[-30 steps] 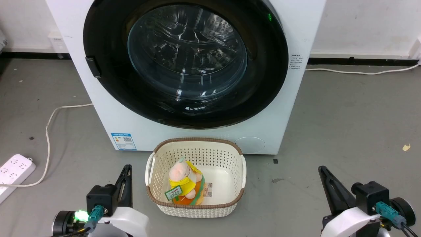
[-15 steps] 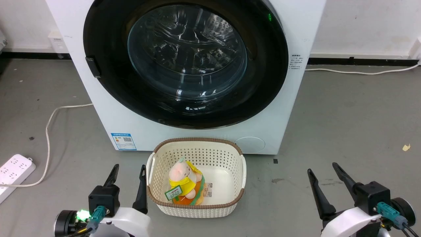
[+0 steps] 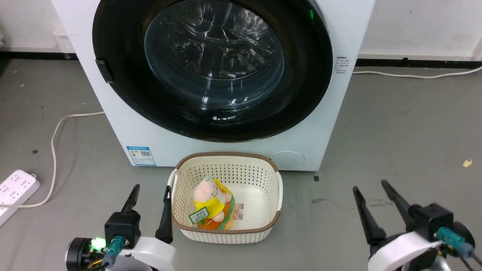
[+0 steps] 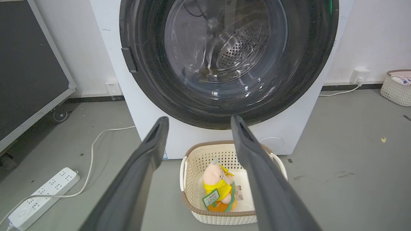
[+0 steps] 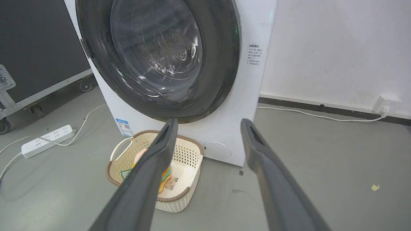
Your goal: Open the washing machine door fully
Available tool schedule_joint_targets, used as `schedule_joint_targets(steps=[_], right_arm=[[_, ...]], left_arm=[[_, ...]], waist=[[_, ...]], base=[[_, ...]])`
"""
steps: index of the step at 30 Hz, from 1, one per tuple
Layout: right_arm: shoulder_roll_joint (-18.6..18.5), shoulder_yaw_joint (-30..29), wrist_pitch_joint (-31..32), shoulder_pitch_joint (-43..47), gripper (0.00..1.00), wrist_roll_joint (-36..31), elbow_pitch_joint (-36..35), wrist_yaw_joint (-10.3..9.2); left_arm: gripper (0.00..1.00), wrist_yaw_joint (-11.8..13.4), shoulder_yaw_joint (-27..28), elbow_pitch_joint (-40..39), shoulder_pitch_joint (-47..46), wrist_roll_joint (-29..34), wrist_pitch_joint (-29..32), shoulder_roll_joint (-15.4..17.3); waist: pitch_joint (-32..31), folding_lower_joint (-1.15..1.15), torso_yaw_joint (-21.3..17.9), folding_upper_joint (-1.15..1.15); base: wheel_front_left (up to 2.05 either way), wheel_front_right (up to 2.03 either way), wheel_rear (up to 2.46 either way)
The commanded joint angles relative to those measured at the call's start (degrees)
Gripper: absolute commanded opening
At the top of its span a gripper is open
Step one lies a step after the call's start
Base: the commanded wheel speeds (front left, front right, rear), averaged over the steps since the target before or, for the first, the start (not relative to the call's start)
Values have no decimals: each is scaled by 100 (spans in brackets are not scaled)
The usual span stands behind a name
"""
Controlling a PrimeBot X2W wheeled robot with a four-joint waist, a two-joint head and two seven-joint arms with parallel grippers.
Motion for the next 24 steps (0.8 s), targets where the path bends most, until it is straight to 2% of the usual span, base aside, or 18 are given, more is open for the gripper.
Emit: schedule_joint_targets(steps=[1,16,24], right_arm=[[-68,21,-63,-173,100,110,14,-1],[-389,23,-74,-1008,100,1254,165,-1],[-480,-114,22,-1627,100,1933,478,-2]], left_arm=[[100,45,-34,6,-74,-2,-58,3],[100,118,-195,-37,-292,-17,-232,4],[100,164,-283,-70,-418,-26,-325,5]], waist=[[36,-1,15,0],[430,-1,169,0],[667,-1,279,0]], base=[[0,0,0],[0,0,0],[0,0,0]])
